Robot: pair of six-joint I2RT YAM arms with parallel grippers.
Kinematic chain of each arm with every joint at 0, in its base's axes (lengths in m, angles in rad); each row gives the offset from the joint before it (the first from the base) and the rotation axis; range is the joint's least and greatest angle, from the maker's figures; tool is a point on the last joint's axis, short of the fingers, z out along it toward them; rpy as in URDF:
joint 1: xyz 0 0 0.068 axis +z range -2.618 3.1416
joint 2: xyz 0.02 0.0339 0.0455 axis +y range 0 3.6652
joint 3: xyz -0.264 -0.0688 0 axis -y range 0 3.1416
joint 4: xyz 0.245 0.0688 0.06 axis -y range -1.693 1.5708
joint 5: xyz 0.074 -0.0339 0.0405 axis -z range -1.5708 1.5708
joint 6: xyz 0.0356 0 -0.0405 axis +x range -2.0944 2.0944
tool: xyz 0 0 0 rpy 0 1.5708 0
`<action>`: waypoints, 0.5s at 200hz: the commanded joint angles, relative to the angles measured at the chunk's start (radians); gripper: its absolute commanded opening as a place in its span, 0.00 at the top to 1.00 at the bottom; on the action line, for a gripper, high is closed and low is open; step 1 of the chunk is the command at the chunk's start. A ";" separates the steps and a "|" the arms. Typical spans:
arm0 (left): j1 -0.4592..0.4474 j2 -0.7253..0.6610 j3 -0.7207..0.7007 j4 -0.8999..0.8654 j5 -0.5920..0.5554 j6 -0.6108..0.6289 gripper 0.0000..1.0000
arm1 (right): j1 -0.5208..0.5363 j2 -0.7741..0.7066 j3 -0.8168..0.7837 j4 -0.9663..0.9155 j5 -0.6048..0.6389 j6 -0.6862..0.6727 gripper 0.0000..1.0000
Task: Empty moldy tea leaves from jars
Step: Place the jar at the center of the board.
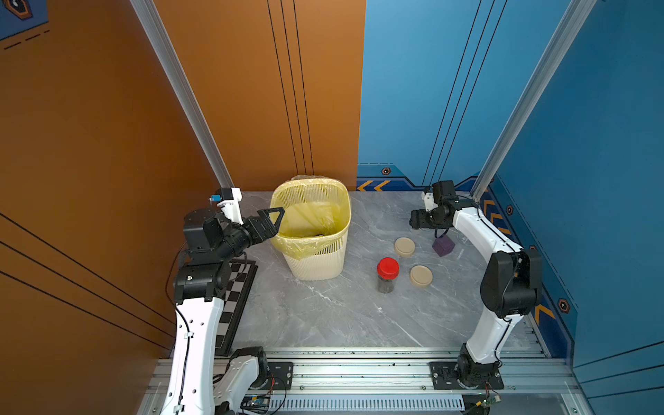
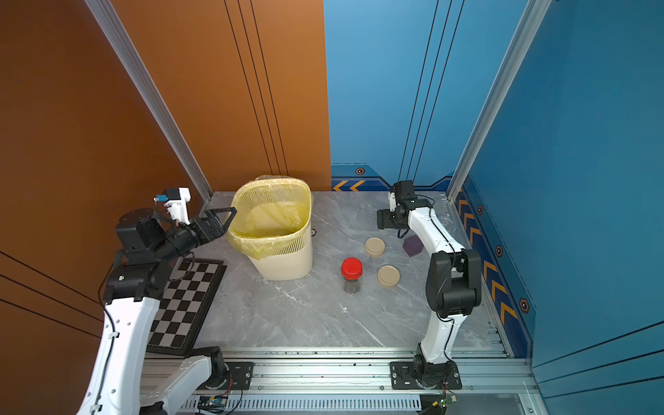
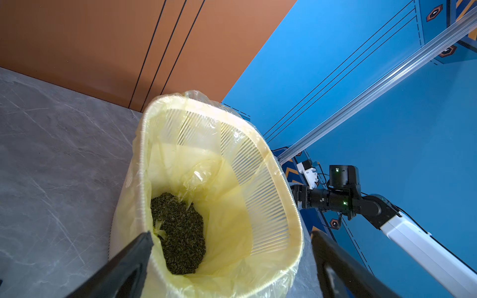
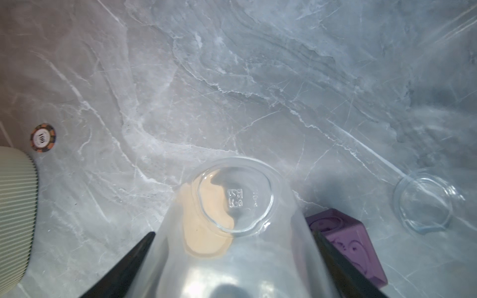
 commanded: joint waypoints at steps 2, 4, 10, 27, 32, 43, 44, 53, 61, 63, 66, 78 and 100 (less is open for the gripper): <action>0.005 -0.037 -0.066 -0.004 0.014 -0.012 0.02 | -0.006 0.038 0.092 -0.046 0.047 -0.012 0.59; 0.006 -0.039 -0.069 -0.005 0.014 -0.012 0.02 | -0.006 0.045 0.101 -0.050 0.048 -0.012 0.59; 0.006 -0.047 -0.082 -0.006 0.015 -0.013 0.02 | -0.007 0.065 0.122 -0.065 0.053 -0.014 0.59; 0.006 -0.064 -0.103 -0.006 0.018 -0.015 0.02 | -0.010 0.119 0.182 -0.097 0.060 -0.017 0.59; 0.006 -0.069 -0.107 -0.005 0.019 -0.017 0.02 | -0.010 0.134 0.193 -0.102 0.060 -0.017 0.59; 0.007 -0.073 -0.110 -0.005 0.021 -0.020 0.02 | -0.010 0.158 0.234 -0.112 0.060 -0.016 0.59; 0.007 -0.074 -0.111 -0.006 0.021 -0.020 0.02 | -0.010 0.160 0.237 -0.115 0.060 -0.015 0.59; 0.005 -0.075 -0.109 -0.004 0.029 -0.018 0.02 | -0.010 0.179 0.256 -0.127 0.060 -0.014 0.58; 0.005 -0.075 -0.105 -0.004 0.042 -0.005 0.02 | -0.010 0.184 0.272 -0.140 0.060 -0.013 0.58; 0.006 -0.077 -0.103 -0.006 0.045 -0.002 0.02 | -0.011 0.198 0.275 -0.142 0.061 -0.012 0.58; 0.006 -0.077 -0.101 -0.007 0.048 0.006 0.02 | -0.010 0.215 0.280 -0.146 0.060 -0.012 0.58; 0.006 -0.079 -0.089 -0.006 0.060 0.035 0.02 | -0.012 0.236 0.294 -0.160 0.062 -0.012 0.57; 0.005 -0.072 -0.066 -0.005 0.075 0.045 0.02 | -0.014 0.257 0.301 -0.172 0.063 -0.012 0.56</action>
